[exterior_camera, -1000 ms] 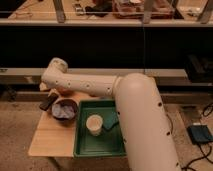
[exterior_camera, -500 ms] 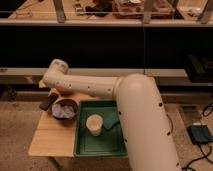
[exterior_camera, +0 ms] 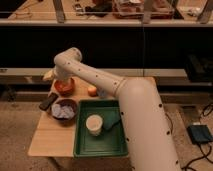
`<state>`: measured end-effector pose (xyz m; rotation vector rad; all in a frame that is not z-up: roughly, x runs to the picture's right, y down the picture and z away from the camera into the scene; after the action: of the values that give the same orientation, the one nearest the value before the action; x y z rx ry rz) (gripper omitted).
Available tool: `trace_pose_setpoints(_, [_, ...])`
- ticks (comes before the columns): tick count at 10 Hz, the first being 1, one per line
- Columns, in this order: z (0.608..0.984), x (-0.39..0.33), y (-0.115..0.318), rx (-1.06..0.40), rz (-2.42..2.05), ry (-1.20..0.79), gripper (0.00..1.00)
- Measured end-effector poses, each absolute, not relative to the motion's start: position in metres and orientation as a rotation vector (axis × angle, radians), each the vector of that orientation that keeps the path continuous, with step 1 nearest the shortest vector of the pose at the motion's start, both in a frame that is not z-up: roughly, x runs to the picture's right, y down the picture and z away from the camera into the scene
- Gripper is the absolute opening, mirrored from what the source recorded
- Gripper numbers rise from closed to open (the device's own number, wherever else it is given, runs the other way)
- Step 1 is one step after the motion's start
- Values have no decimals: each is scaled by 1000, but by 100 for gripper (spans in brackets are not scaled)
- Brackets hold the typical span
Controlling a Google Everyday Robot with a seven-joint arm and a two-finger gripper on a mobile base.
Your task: Wipe red bowl with eraser
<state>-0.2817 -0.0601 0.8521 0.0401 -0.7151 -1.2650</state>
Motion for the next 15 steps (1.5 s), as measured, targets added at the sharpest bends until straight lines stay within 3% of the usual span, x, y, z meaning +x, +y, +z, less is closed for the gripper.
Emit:
trace_pose_setpoints(4, [849, -284, -59, -18, -1243, -733, 80])
trace_pose_setpoints(8, [848, -320, -43, -317, -1357, -588, 80])
trace_pose_setpoints(13, [868, -317, -10, -256, -1201, -866, 80])
trace_pose_setpoints(15, [869, -309, 6, -272, -1163, -881, 80])
